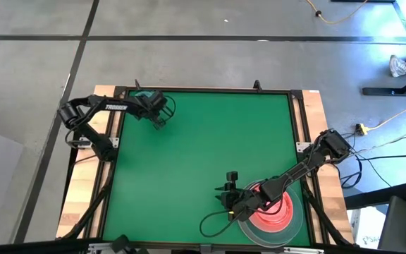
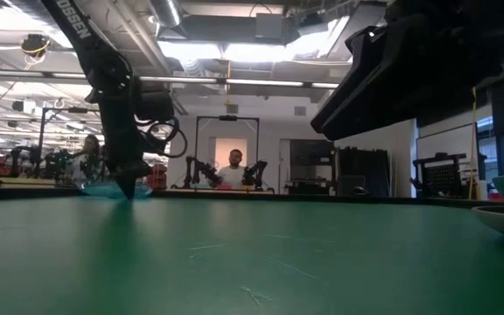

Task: Stack plastic plates
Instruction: Stack the transparent blue plate on top of the transparent pink plate

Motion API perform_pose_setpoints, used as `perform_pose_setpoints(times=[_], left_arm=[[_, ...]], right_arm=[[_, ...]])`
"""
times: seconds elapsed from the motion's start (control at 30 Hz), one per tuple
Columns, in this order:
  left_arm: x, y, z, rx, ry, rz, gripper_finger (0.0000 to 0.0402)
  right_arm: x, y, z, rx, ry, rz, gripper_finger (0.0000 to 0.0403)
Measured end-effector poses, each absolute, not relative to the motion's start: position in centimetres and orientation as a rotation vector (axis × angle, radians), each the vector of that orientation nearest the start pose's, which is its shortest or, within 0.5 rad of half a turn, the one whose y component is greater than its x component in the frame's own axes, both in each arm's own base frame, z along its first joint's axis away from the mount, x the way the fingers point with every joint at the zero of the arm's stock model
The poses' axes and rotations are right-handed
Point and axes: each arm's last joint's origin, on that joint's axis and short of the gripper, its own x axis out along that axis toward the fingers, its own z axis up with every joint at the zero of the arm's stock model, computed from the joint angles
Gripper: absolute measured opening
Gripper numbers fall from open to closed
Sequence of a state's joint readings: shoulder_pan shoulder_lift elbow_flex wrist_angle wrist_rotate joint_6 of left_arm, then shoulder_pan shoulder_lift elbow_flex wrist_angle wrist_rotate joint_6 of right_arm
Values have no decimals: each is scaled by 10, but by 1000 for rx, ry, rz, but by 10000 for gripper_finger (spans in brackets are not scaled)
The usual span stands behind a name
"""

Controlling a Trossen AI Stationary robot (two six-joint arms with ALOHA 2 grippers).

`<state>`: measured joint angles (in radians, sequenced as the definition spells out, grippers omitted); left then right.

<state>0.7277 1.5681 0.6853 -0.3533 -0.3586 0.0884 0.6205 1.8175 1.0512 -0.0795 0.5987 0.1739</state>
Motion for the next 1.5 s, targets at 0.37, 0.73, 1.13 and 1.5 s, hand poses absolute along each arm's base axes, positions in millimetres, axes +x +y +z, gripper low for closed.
perform_pose_setpoints(times=[0.37,0.73,1.13,1.5], left_arm=[[228,130,143,-32,1265,647,3],[280,37,165,95,1114,256,2],[296,-72,167,220,879,-151,2],[304,-100,149,209,829,-208,51]], right_arm=[[305,198,164,-330,693,-36,127],[304,198,163,-332,703,-30,127],[304,198,163,-331,705,-31,127],[304,198,164,-330,700,-34,127]])
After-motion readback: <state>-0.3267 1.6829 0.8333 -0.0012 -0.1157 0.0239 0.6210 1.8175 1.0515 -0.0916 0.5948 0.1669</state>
